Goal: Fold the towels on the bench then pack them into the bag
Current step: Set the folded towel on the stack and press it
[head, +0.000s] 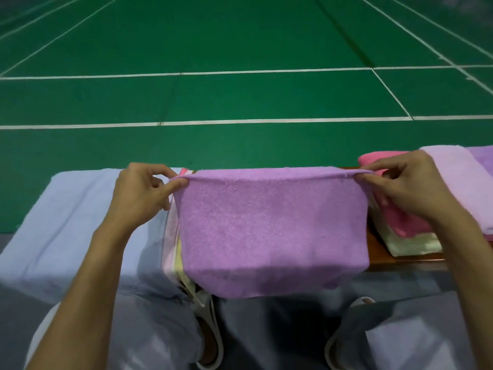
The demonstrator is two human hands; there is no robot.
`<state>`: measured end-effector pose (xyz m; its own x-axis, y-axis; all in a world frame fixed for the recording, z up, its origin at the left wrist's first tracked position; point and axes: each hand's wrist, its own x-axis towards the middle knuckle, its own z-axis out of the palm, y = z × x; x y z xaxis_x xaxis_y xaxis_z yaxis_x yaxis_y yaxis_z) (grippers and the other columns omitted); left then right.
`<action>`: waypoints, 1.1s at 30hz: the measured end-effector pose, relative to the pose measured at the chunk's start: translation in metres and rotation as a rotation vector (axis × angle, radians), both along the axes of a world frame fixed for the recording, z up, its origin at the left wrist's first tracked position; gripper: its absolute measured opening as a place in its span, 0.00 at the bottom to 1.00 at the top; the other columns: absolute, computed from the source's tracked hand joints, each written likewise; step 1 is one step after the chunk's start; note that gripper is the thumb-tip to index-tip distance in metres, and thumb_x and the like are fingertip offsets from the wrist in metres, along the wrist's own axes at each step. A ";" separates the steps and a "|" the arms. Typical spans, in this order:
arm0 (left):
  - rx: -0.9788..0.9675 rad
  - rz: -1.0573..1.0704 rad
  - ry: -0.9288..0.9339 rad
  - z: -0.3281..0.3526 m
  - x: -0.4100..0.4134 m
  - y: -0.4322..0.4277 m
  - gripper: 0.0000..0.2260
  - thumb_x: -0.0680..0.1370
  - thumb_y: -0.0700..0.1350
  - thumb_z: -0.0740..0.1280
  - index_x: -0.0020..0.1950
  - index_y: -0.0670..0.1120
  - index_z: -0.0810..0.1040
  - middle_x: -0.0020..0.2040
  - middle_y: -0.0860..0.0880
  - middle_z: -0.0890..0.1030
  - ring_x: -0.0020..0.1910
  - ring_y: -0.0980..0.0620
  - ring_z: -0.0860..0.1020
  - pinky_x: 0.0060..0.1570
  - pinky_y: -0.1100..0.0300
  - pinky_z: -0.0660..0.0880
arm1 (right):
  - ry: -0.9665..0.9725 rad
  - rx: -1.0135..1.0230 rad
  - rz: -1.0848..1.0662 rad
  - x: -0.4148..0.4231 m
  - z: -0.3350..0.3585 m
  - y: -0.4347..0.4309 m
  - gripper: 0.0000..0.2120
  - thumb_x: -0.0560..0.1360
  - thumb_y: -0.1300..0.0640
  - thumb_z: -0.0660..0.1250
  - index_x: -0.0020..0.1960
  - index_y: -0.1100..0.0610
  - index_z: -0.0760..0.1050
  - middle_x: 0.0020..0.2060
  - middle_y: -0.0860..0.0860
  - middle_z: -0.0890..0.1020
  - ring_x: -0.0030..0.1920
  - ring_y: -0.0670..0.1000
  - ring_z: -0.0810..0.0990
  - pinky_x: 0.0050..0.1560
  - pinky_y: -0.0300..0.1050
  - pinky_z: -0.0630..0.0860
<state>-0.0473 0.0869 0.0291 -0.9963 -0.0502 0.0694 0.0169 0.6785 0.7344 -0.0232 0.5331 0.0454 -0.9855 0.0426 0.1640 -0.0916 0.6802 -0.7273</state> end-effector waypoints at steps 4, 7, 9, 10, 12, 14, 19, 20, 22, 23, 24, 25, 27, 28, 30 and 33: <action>0.377 -0.034 -0.216 0.007 -0.010 0.002 0.08 0.82 0.45 0.68 0.47 0.41 0.76 0.36 0.37 0.85 0.25 0.48 0.81 0.25 0.61 0.73 | -0.207 -0.363 -0.001 -0.012 0.012 -0.012 0.05 0.80 0.61 0.68 0.50 0.64 0.78 0.34 0.61 0.85 0.26 0.55 0.82 0.26 0.41 0.76; 0.699 -0.038 -0.212 0.001 -0.031 0.013 0.06 0.84 0.43 0.64 0.48 0.44 0.73 0.49 0.35 0.86 0.47 0.37 0.86 0.44 0.51 0.85 | -0.244 -0.603 -0.018 -0.038 0.003 -0.029 0.08 0.84 0.62 0.62 0.46 0.57 0.70 0.42 0.61 0.87 0.39 0.60 0.88 0.39 0.54 0.85; 0.850 -0.029 -0.048 -0.002 -0.047 0.020 0.05 0.84 0.41 0.65 0.48 0.46 0.74 0.51 0.37 0.86 0.54 0.38 0.85 0.61 0.44 0.80 | -0.103 -0.774 -0.072 -0.054 -0.005 -0.041 0.11 0.84 0.63 0.61 0.44 0.54 0.68 0.39 0.56 0.87 0.42 0.54 0.88 0.44 0.51 0.86; 0.906 -0.036 0.052 0.000 -0.052 0.022 0.05 0.83 0.41 0.67 0.48 0.47 0.75 0.50 0.39 0.86 0.54 0.40 0.84 0.64 0.43 0.77 | 0.008 -0.849 -0.077 -0.058 -0.007 -0.046 0.11 0.84 0.64 0.62 0.44 0.54 0.68 0.40 0.54 0.86 0.43 0.53 0.87 0.46 0.49 0.85; 0.982 -0.073 0.233 0.010 -0.056 0.026 0.04 0.80 0.43 0.70 0.47 0.49 0.77 0.48 0.44 0.85 0.53 0.44 0.82 0.68 0.43 0.75 | 0.268 -0.929 -0.076 -0.060 -0.002 -0.051 0.10 0.83 0.64 0.63 0.45 0.54 0.68 0.42 0.52 0.84 0.47 0.51 0.86 0.53 0.49 0.83; 1.012 -0.113 0.359 0.023 -0.054 0.024 0.04 0.79 0.42 0.72 0.47 0.50 0.79 0.46 0.48 0.84 0.52 0.47 0.80 0.68 0.46 0.74 | 0.459 -0.892 -0.087 -0.054 0.011 -0.054 0.08 0.83 0.64 0.63 0.47 0.55 0.67 0.43 0.54 0.82 0.50 0.52 0.83 0.58 0.52 0.82; 0.966 -0.163 0.351 0.028 -0.029 0.007 0.03 0.75 0.45 0.77 0.44 0.51 0.84 0.43 0.52 0.85 0.50 0.51 0.81 0.67 0.50 0.74 | 0.484 -0.788 -0.033 -0.032 0.022 -0.040 0.07 0.81 0.59 0.68 0.47 0.55 0.71 0.42 0.55 0.81 0.52 0.55 0.82 0.60 0.56 0.81; 0.927 -0.167 0.300 0.024 -0.021 0.003 0.03 0.73 0.47 0.78 0.42 0.51 0.85 0.42 0.53 0.85 0.48 0.52 0.82 0.66 0.51 0.76 | 0.429 -0.745 -0.020 -0.028 0.021 -0.034 0.07 0.79 0.57 0.71 0.46 0.54 0.73 0.40 0.53 0.81 0.49 0.55 0.81 0.59 0.55 0.82; 0.810 -0.170 0.165 0.016 -0.006 -0.008 0.03 0.69 0.47 0.78 0.39 0.50 0.86 0.39 0.51 0.86 0.43 0.52 0.85 0.58 0.55 0.81 | 0.269 -0.604 0.016 -0.015 0.020 -0.020 0.04 0.75 0.59 0.73 0.43 0.53 0.79 0.36 0.49 0.83 0.44 0.51 0.83 0.53 0.48 0.83; 0.716 -0.178 0.083 0.013 0.001 -0.014 0.02 0.69 0.45 0.78 0.39 0.48 0.87 0.39 0.48 0.87 0.41 0.50 0.86 0.53 0.56 0.83 | 0.185 -0.489 0.045 -0.008 0.020 -0.013 0.04 0.75 0.62 0.73 0.43 0.55 0.81 0.35 0.47 0.85 0.40 0.48 0.83 0.50 0.43 0.83; 0.602 -0.201 -0.008 0.011 0.006 -0.018 0.01 0.69 0.43 0.77 0.39 0.46 0.87 0.40 0.43 0.87 0.41 0.46 0.86 0.50 0.56 0.84 | 0.106 -0.338 0.081 -0.001 0.021 -0.006 0.04 0.75 0.64 0.74 0.43 0.57 0.83 0.35 0.48 0.86 0.37 0.46 0.83 0.46 0.40 0.81; 0.486 -0.237 -0.105 0.010 0.011 -0.022 0.01 0.69 0.40 0.76 0.39 0.43 0.88 0.41 0.38 0.86 0.41 0.43 0.86 0.48 0.56 0.84 | 0.020 -0.180 0.123 0.007 0.023 -0.002 0.04 0.74 0.64 0.75 0.42 0.57 0.85 0.34 0.49 0.87 0.35 0.45 0.83 0.43 0.38 0.80; 0.306 -0.323 -0.288 0.006 0.017 -0.028 0.03 0.68 0.39 0.77 0.40 0.40 0.88 0.41 0.35 0.86 0.41 0.39 0.86 0.45 0.56 0.84 | -0.179 0.043 0.222 0.020 0.026 0.000 0.05 0.72 0.60 0.77 0.38 0.55 0.86 0.31 0.51 0.86 0.31 0.46 0.82 0.36 0.35 0.77; 0.249 -0.363 -0.364 0.004 0.018 -0.030 0.04 0.68 0.40 0.78 0.41 0.40 0.88 0.40 0.36 0.86 0.40 0.39 0.86 0.44 0.55 0.84 | -0.288 0.092 0.266 0.024 0.028 0.000 0.05 0.71 0.59 0.78 0.36 0.54 0.87 0.30 0.52 0.86 0.29 0.47 0.82 0.34 0.35 0.77; 0.181 -0.436 -0.506 -0.001 0.018 -0.032 0.05 0.68 0.40 0.79 0.42 0.40 0.89 0.40 0.36 0.86 0.38 0.43 0.85 0.43 0.56 0.84 | -0.506 0.149 0.322 0.029 0.029 -0.004 0.07 0.72 0.61 0.78 0.36 0.55 0.87 0.30 0.54 0.85 0.29 0.51 0.84 0.33 0.38 0.79; 0.087 -0.581 -0.722 -0.006 0.017 -0.027 0.04 0.71 0.40 0.79 0.43 0.40 0.89 0.40 0.37 0.86 0.37 0.46 0.85 0.40 0.59 0.81 | -0.729 0.312 0.363 0.032 0.020 -0.017 0.10 0.75 0.63 0.75 0.34 0.58 0.85 0.30 0.56 0.85 0.30 0.56 0.85 0.34 0.44 0.81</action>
